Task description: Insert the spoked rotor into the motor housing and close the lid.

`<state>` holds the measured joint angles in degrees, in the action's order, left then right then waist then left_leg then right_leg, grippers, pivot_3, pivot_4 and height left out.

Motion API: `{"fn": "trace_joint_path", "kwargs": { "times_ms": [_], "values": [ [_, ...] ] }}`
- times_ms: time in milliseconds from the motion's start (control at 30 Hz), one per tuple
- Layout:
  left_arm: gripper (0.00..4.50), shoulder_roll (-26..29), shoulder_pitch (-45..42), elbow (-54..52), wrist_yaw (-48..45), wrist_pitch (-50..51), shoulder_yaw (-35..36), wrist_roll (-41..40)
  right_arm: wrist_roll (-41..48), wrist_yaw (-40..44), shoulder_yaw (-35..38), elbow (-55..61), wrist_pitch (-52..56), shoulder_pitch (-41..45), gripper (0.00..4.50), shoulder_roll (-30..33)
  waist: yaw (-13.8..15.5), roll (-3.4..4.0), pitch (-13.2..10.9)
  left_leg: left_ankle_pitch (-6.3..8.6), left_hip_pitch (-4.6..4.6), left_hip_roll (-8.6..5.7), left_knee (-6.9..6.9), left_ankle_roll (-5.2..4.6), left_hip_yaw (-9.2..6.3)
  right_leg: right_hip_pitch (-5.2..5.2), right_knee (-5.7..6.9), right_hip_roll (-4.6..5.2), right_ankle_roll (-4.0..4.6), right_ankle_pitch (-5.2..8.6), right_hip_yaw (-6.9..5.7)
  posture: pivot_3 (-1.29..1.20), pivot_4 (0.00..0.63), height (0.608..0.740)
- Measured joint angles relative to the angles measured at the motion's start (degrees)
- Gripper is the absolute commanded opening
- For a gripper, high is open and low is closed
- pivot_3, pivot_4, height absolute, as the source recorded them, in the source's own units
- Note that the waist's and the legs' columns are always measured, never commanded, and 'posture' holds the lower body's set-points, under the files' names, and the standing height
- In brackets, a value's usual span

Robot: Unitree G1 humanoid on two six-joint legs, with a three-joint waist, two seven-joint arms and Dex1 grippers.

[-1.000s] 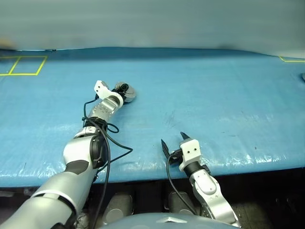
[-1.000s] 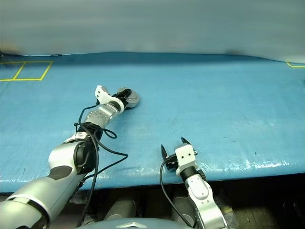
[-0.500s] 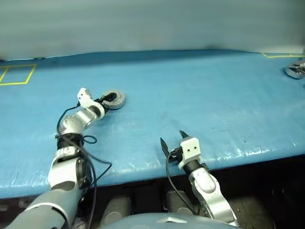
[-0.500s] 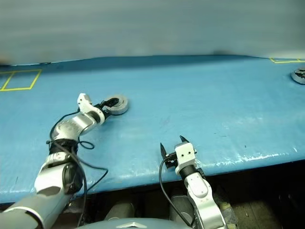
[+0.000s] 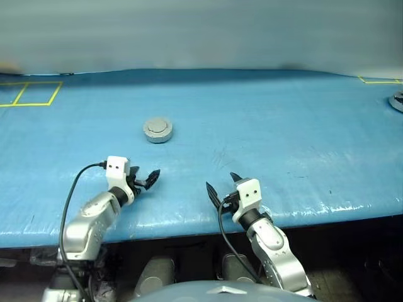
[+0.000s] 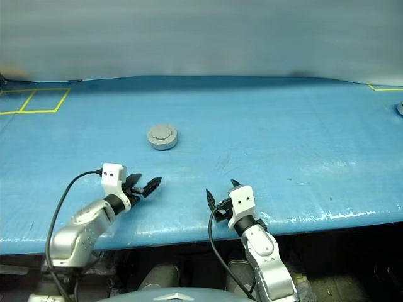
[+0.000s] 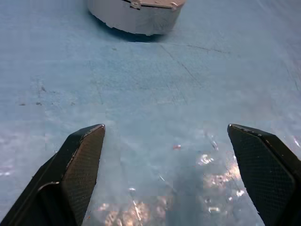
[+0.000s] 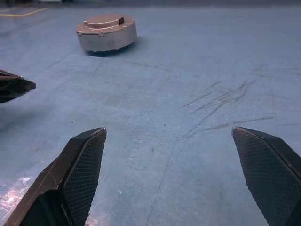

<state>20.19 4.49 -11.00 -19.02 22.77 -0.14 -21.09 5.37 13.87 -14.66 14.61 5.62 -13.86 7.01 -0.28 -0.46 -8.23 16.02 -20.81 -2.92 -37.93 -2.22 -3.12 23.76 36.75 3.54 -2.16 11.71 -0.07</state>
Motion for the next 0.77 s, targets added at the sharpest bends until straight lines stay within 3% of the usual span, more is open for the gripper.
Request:
{"fn": "trace_joint_path", "kwargs": {
  "times_ms": [233, 333, 767],
  "values": [
    [4.48, -3.7, 3.8, 2.1, -0.1, -21.8, -2.4, 9.8, -0.8, 1.4, -0.2, 0.0, -0.5, -0.2, 4.50, 1.6, 0.5, 0.02, 0.0, 0.05, -0.09, 0.06, 0.02, -0.07, -0.02, 0.03, -0.11, 0.00, -0.04, 0.07, -0.14, 0.00, 0.150, 0.740],
    [4.48, -6.0, 4.9, 3.1, -0.6, -24.9, -2.6, 9.8, -1.0, 1.1, -0.2, 0.0, -0.5, 0.0, 4.50, 1.2, 0.5, -0.01, 0.0, 0.07, -0.14, 0.10, 0.00, -0.11, -0.03, 0.03, -0.16, -0.01, -0.06, 0.06, -0.25, 0.00, 0.150, 0.740],
    [4.48, -6.7, 6.1, 4.3, -1.1, -26.7, -2.7, 12.1, -2.7, -0.1, 0.0, 0.0, -0.5, -0.3, 4.50, 0.5, 0.5, 0.01, -0.1, 0.12, -0.21, 0.16, 0.00, -0.18, -0.09, -0.02, -0.30, -0.02, -0.09, 0.07, -0.56, 0.00, 0.150, 0.740]
  ]
}}
